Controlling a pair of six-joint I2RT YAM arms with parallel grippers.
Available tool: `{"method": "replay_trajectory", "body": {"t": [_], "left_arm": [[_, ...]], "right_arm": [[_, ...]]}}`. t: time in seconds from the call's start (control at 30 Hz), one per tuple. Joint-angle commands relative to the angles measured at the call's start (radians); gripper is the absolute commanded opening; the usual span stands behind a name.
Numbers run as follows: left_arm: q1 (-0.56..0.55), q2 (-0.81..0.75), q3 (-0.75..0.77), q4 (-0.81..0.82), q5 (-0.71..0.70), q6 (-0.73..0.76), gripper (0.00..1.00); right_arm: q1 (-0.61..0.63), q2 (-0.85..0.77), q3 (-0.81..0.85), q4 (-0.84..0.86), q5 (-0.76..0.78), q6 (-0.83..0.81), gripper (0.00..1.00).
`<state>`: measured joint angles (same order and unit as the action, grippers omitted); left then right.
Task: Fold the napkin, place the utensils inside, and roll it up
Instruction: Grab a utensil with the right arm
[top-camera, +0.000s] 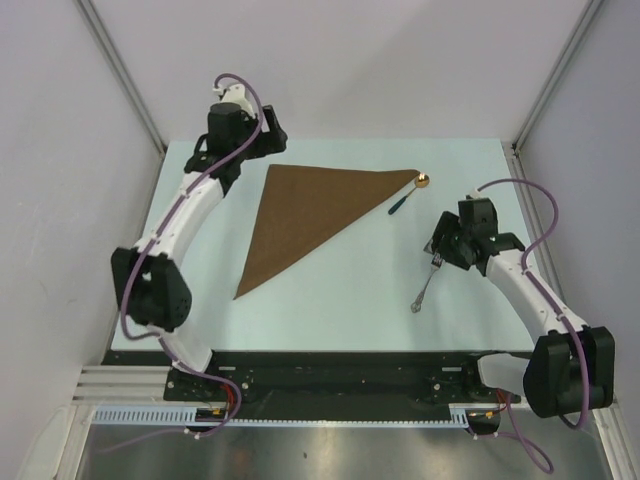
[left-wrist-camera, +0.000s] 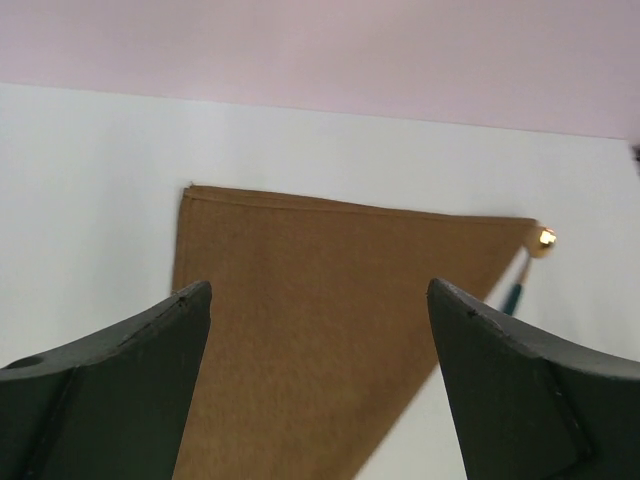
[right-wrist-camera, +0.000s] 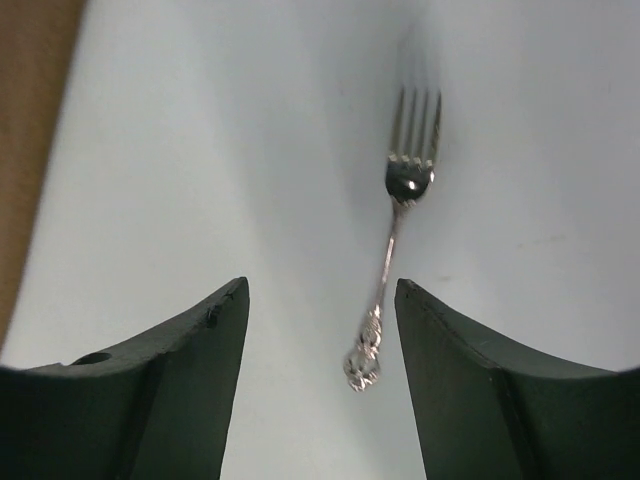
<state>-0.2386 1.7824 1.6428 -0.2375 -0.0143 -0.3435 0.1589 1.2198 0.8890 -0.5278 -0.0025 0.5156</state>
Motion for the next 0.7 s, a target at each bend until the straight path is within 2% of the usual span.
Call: {"method": "replay_trajectory", "body": {"t": [0.0, 0.1, 0.2, 0.37, 0.57, 0.67], "left_arm": [[0.004, -0.171, -0.080, -0.066, 0.056, 0.010, 0.93], [0.002, -0.222, -0.054, -0.241, 0.056, 0.072, 0.93], [0.002, -0.268, -0.101, -0.284, 0.042, 0.126, 0.93], [0.002, -0.353, -0.253, -0.223, 0.086, 0.152, 0.93], [0.002, -0.380, -0.265, -0.241, 0.073, 0.150, 0.93], [0.002, -0.405, -0.299, -0.217, 0.073, 0.147, 0.95]], "right_arm": [[0.001, -0.017, -0.070, -0.038, 0.016, 0.047, 0.64], [0.002, 0.021, -0.090, -0.009, -0.019, 0.060, 0.63], [0.002, 0.073, -0.091, 0.000, -0.011, 0.076, 0.61], [0.019, 0.136, -0.111, 0.052, -0.007, 0.130, 0.59], [0.045, 0.210, -0.120, 0.064, 0.071, 0.187, 0.57], [0.051, 0.233, -0.127, 0.077, 0.093, 0.207, 0.51]]}}
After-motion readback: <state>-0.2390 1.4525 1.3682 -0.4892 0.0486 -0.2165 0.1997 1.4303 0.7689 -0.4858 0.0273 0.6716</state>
